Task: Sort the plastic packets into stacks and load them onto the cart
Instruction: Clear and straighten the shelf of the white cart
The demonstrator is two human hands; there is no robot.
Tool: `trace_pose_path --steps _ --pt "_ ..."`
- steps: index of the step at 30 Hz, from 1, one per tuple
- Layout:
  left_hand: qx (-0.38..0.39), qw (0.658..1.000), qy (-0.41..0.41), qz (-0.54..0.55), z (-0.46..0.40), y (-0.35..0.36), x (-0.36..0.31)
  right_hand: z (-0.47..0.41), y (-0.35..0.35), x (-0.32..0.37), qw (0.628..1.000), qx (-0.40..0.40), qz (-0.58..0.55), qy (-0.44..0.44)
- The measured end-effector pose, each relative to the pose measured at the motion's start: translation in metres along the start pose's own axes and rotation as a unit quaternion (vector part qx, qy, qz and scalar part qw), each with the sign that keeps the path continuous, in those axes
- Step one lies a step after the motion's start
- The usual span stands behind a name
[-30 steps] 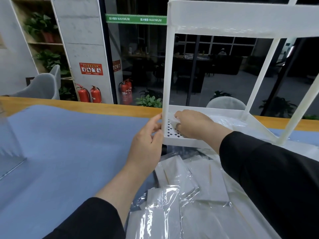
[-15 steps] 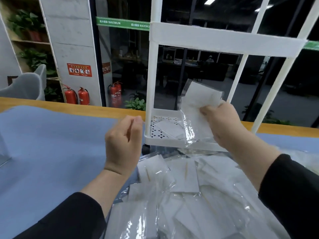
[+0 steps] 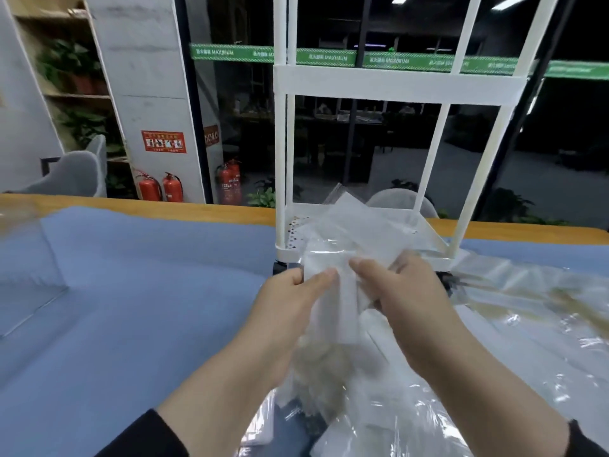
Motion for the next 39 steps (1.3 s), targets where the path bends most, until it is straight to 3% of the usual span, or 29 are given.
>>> trace_pose_path --steps 5,10,14,16,19,22,27,34,39 --pt "-0.014 0.995 -0.016 0.098 0.009 0.004 0.006 0.008 -0.014 -0.006 0.996 0.025 0.056 0.06" --pt "-0.034 0.98 -0.028 0.196 0.011 0.01 0.008 0.012 -0.006 -0.005 0.969 0.062 0.232 0.066" --pt "-0.042 0.98 -0.015 0.196 0.009 0.001 0.006 0.007 -0.008 -0.005 0.984 -0.018 0.173 0.022" --pt "-0.03 0.988 -0.009 0.152 0.008 -0.004 0.007 0.004 -0.013 0.001 0.979 -0.015 0.202 0.0" --pt "-0.068 0.996 0.049 -0.035 0.002 -0.011 0.012 -0.002 -0.025 0.01 0.944 -0.017 0.33 -0.01" --pt "-0.14 0.969 0.123 -0.16 -0.003 -0.02 0.008 -0.016 -0.037 0.013 0.906 -0.043 0.421 -0.001" --pt "-0.13 0.945 0.167 -0.249 -0.006 -0.029 0.01 -0.084 -0.05 0.011 0.862 -0.05 0.503 -0.036" --pt "-0.096 0.9 0.204 -0.374 -0.01 -0.029 0.011 -0.167 -0.06 -0.005 0.716 0.044 0.683 0.14" --pt "-0.087 0.852 0.25 -0.452 -0.011 -0.029 0.006 -0.182 -0.052 -0.019 0.697 0.074 0.693 0.165"
Point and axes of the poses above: each hand's wrist, its own z-axis away from the middle knuckle, its own y-axis out of the palm, x = y × z, the point moved 2 cm from there along -z, towards the middle knuckle, and after that the axes turned 3 degrees about y, right-handed, at the moved point
